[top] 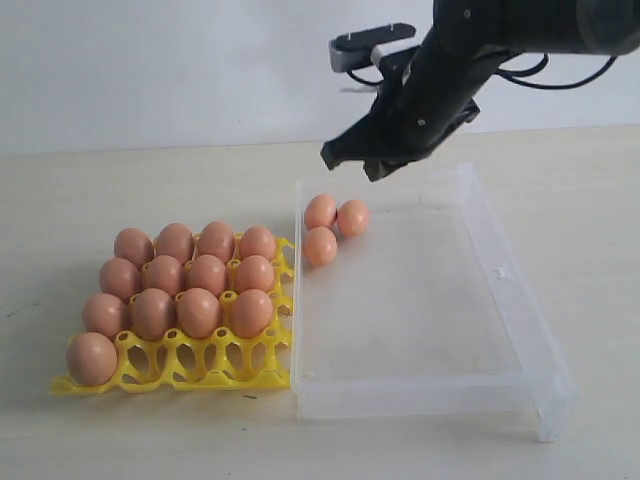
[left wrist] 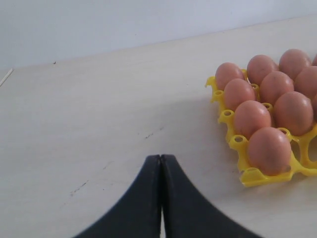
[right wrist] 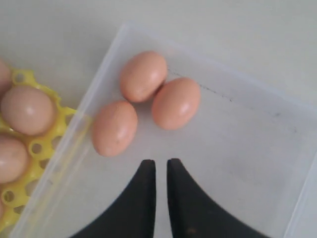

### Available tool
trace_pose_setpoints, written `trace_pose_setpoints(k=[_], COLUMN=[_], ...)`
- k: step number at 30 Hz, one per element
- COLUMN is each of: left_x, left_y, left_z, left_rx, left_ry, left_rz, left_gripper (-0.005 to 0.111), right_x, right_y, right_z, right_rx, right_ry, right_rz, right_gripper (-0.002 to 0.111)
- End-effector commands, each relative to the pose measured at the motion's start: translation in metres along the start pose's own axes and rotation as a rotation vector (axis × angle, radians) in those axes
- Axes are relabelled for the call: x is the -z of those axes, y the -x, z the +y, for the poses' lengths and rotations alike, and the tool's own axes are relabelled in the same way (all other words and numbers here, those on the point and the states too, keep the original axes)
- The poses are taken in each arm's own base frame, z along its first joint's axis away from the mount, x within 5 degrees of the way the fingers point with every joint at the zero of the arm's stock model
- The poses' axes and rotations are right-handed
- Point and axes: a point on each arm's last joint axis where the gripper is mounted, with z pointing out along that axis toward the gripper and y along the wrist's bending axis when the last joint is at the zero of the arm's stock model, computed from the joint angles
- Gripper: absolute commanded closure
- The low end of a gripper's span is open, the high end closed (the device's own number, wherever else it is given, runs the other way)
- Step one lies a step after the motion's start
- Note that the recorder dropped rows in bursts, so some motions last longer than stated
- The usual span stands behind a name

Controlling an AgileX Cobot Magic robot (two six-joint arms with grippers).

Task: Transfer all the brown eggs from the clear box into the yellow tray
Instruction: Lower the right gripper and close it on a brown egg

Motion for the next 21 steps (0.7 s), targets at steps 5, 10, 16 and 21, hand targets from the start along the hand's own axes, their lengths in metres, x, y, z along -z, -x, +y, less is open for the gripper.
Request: trace_pose_setpoints(k=[5,10,16,21], left_x=[0.001,0.001,0.001,0.001], left_y=[0.002,0.002,0.002,0.002], left_z=[0.0,0.0,0.0,0.0], left_rx=[0.005,0.005,0.005,0.005], left_ry=[-0.004,-0.004,-0.004,-0.004], left_rz=[-0.016,-0.016,-0.016,-0.016], left_gripper=[0.107,0.107,0.107,0.107], right_x=[-0.032,-0.065,-0.09,-0.099], right_y=[0.013,0.008,0.011,0.018], right_z=[0.002,0.001,-0.001,-0.002], right_rx=[-0.012,-0.031,-0.064,-0.091], right_ry=[0.057,0.054,0.038,0.035], right_rz=[0.17,0.217,0.206,0.163], right_gripper=[0.059,0.052,0.052,0.054])
